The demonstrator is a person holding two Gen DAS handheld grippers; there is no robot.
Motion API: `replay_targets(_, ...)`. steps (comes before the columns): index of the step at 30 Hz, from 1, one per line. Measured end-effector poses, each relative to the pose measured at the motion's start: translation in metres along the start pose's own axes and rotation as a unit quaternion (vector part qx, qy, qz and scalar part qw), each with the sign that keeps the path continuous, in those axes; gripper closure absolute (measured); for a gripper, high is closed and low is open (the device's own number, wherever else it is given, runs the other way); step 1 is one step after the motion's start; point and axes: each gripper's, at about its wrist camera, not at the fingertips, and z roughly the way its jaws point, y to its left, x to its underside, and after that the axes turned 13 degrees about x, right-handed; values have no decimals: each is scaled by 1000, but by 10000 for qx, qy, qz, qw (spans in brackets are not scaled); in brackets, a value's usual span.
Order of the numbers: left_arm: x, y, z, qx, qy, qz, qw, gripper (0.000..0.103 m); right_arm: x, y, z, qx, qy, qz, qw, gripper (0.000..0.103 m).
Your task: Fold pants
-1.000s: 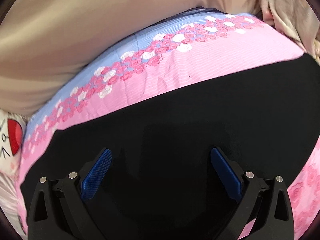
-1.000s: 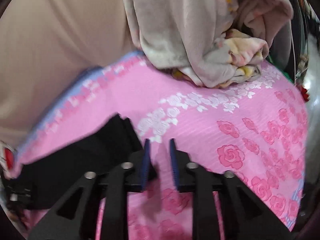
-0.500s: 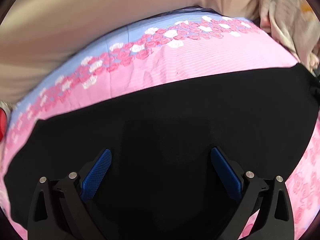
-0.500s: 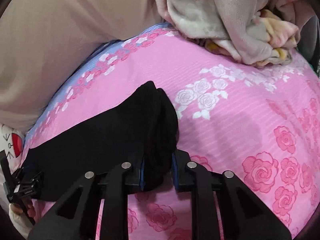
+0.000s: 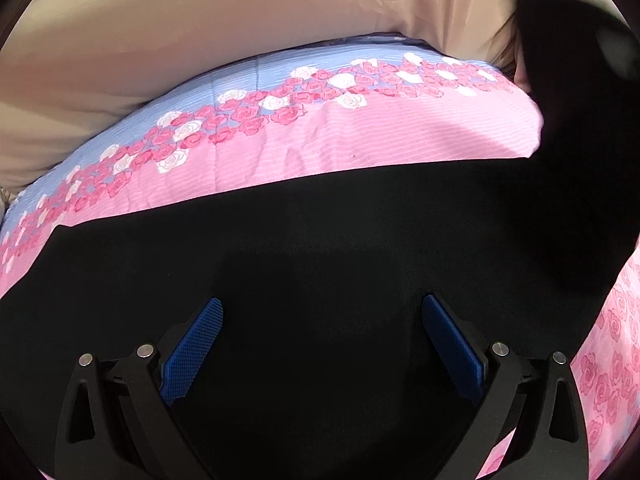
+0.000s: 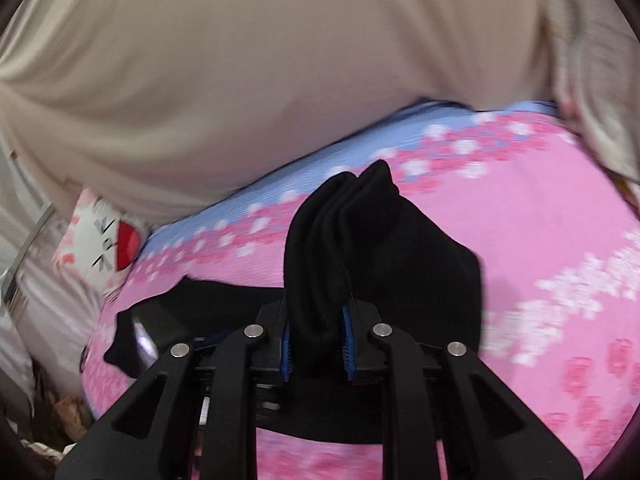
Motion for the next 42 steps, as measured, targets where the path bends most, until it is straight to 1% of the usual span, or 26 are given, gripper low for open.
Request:
replay_targets(3, 2, 2, -5, 54, -88, 4, 9999, 5, -14, 38, 26, -310, 166, -272, 9990, 85)
replay_targets(6, 12, 25, -32, 197, -218, -286, 9992, 5, -21, 71, 46, -535, 339, -501, 9967, 85)
replay_targets(7, 18, 41, -47, 168, -292, -428, 9985, 5, -20, 84, 51, -609, 395, -579, 9957, 85)
replay_targets(11, 43, 105, -89, -293, -427, -866, 9949, 5, -13, 138, 77, -900, 687, -958, 9889, 85)
replay_targets(12, 51, 128, -99, -495, -395, -1025, 9927, 5, -9, 156, 87, -983, 795, -1081, 9861, 85)
replay_targets(13, 56, 142, -104, -655, -335, -1124, 9909, 5, -5, 171, 96, -1043, 892, -1175, 9835, 85)
replay_targets(14, 63, 161, -110, -884, -268, -1274, 9875, 5, 0, 185, 105, -1073, 985, -1260, 9813, 85)
replay_targets(16, 79, 192, -119, -1138, -209, -1569, 9808, 5, 14, 214, 125, -1107, 1197, -1473, 9756, 85)
replay_targets(17, 86, 204, -122, -1205, -186, -1693, 9780, 5, 25, 227, 137, -1147, 1358, -1551, 9718, 85)
replay_targets(19, 100, 228, -128, -1244, -174, -1972, 9723, 5, 38, 240, 153, -1122, 1530, -1648, 9679, 85)
replay_targets(21, 107, 237, -134, -1156, -300, -2041, 9716, 5, 52, 250, 168, -1071, 1710, -1711, 9644, 85)
replay_targets(23, 108, 236, -137, -1263, -319, -1904, 9730, 5, 61, 255, 176, -1062, 1818, -1710, 9625, 85)
replay_targets(25, 111, 234, -137, -1419, -327, -1745, 9738, 5, 65, 259, 178, -1017, 1818, -1743, 9624, 85)
replay_targets(29, 112, 236, -138, -1327, -376, -1792, 9741, 5, 69, 264, 179, -953, 1845, -1741, 9626, 85)
replay_targets(31, 112, 236, -138, -1290, -408, -1801, 9743, 5, 73, 269, 170, -932, 1787, -1822, 9624, 85)
replay_targets(33, 112, 235, -138, -1296, -412, -1785, 9745, 5, 81, 278, 165, -964, 1769, -2007, 9587, 84)
replay_targets(34, 111, 236, -137, -1305, -408, -1780, 9745, 5, 87, 284, 165, -810, 1736, -2230, 9558, 83)
replay_targets(35, 111, 236, -136, -1312, -402, -1773, 9745, 5, 94, 289, 164, -725, 1635, -2472, 9523, 78)
replay_targets(36, 111, 237, -137, -1314, -395, -1773, 9746, 5, 98, 293, 156, -747, 1491, -2616, 9507, 68)
replay_targets(37, 111, 237, -139, -1316, -376, -1777, 9745, 5, 97, 294, 150, -804, 1484, -2569, 9516, 61)
replay_targets(38, 113, 236, -142, -1318, -364, -1773, 9746, 5, 96, 293, 140, -955, 1479, -2477, 9527, 55)
replay_targets(39, 115, 235, -147, -1338, -358, -1747, 9748, 5, 92, 287, 122, -1207, 1338, -2355, 9550, 55)
replay_targets(40, 118, 234, -156, -1434, -406, -1708, 9740, 5, 87, 279, 104, -1286, 1108, -2257, 9593, 55)
replay_targets(41, 120, 232, -166, -1510, -487, -1669, 9731, 5, 82, 268, 88, -1266, 887, -2149, 9643, 55)
replay_targets(42, 120, 229, -181, -1531, -607, -1598, 9733, 5, 75, 247, 69, -1115, 600, -1946, 9727, 55)
